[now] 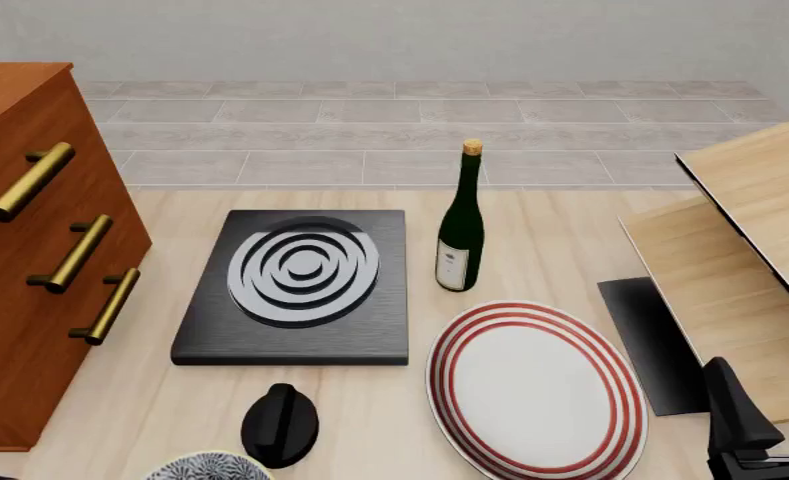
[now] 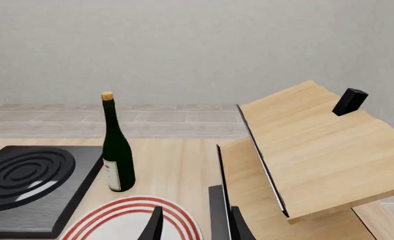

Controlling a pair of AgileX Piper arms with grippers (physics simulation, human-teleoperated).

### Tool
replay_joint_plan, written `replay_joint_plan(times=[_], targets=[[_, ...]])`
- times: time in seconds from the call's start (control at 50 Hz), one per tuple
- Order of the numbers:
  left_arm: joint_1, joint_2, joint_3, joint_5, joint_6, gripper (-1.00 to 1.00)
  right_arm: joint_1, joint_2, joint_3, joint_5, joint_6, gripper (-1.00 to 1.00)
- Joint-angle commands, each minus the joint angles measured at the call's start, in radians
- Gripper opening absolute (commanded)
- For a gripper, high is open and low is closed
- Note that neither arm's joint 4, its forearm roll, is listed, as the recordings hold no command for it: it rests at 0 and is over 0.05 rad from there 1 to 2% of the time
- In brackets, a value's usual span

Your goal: Put the bowl on the top of the cabinet.

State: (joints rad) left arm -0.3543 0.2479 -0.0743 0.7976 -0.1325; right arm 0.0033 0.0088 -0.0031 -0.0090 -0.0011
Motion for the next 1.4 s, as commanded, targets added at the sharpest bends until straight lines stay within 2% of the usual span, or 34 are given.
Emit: replay_joint_plan(times=[0.02,0.12,0.16,0.28,0.36,0.44,0.6,0.76,0.84,0.96,1.06,1.14,1.22,1.3,1.38,1.4], targets=[[0.025,-0.008,0.006,0.031,0.028,-1.0,0.001,-0.001,0.0,0.001,-0.002,1.0],[0.021,0.007,-0.098,0.051,0.034,-1.0,0.002,-0.003,0.0,0.002,-0.005,1.0],[0.029,0.015,-0.12,0.054,0.06,-1.0,0.002,-0.004,0.001,0.002,-0.006,1.0],[0.004,0.04,-0.223,0.064,0.049,-1.0,0.0,-0.004,0.002,0.004,-0.004,1.0],[0.014,0.052,-0.27,0.066,0.076,-1.0,0.002,-0.003,0.001,0.004,-0.004,1.0],[0.006,0.078,-0.387,0.074,0.062,-1.0,0.001,-0.003,0.001,0.004,-0.003,1.0],[0.006,0.105,-0.488,0.074,0.076,-1.0,0.001,-0.001,-0.001,0.005,-0.003,1.0],[0.012,0.143,-0.561,0.049,0.055,-1.0,0.002,0.0,-0.005,0.006,-0.004,1.0],[0.018,0.193,-0.596,0.009,0.019,-1.0,0.001,0.0,-0.003,0.005,-0.004,1.0],[0.001,0.237,-0.669,-0.016,0.017,-1.0,0.0,-0.002,0.002,0.002,-0.003,1.0],[-0.01,0.257,-0.692,-0.056,0.029,-1.0,-0.001,0.0,-0.001,0.002,-0.002,1.0],[-0.007,0.31,-0.734,-0.073,-0.004,-1.0,-0.001,0.0,-0.002,0.004,0.0,1.0],[-0.027,0.341,-0.709,-0.132,-0.032,-1.0,-0.004,0.0,-0.001,0.003,0.004,1.0],[-0.009,0.401,-0.736,-0.151,-0.078,-1.0,-0.004,-0.002,-0.002,0.006,0.005,1.0],[-0.008,0.429,-0.749,-0.17,-0.09,-1.0,-0.006,-0.002,-0.002,0.007,0.009,1.0],[-0.001,0.443,-0.743,-0.178,-0.141,-1.0,-0.007,-0.002,-0.002,0.006,0.01,1.0]])
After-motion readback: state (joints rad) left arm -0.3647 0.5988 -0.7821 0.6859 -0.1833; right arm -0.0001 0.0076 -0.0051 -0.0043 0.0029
